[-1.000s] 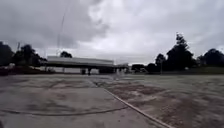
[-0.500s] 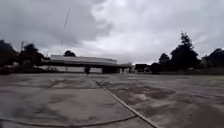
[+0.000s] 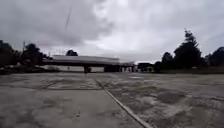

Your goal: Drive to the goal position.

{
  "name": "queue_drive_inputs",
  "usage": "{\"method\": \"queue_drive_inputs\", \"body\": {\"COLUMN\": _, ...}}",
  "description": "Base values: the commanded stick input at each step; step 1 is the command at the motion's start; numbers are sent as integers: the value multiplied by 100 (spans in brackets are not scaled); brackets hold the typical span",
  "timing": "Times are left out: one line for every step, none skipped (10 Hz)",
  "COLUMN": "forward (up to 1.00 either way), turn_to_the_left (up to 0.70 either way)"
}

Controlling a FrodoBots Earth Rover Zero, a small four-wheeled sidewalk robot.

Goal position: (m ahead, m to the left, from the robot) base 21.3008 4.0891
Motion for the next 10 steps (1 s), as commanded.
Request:
{"method": "queue_drive_inputs", "body": {"forward": 70, "turn_to_the_left": -35}}
{"method": "queue_drive_inputs", "body": {"forward": 70, "turn_to_the_left": -13}}
{"method": "queue_drive_inputs", "body": {"forward": 70, "turn_to_the_left": 0}}
{"method": "queue_drive_inputs", "body": {"forward": 70, "turn_to_the_left": 0}}
{"method": "queue_drive_inputs", "body": {"forward": 70, "turn_to_the_left": 0}}
{"method": "queue_drive_inputs", "body": {"forward": 70, "turn_to_the_left": 0}}
{"method": "queue_drive_inputs", "body": {"forward": 70, "turn_to_the_left": 0}}
{"method": "queue_drive_inputs", "body": {"forward": 70, "turn_to_the_left": 0}}
{"method": "queue_drive_inputs", "body": {"forward": 70, "turn_to_the_left": 0}}
{"method": "queue_drive_inputs", "body": {"forward": 70, "turn_to_the_left": 0}}
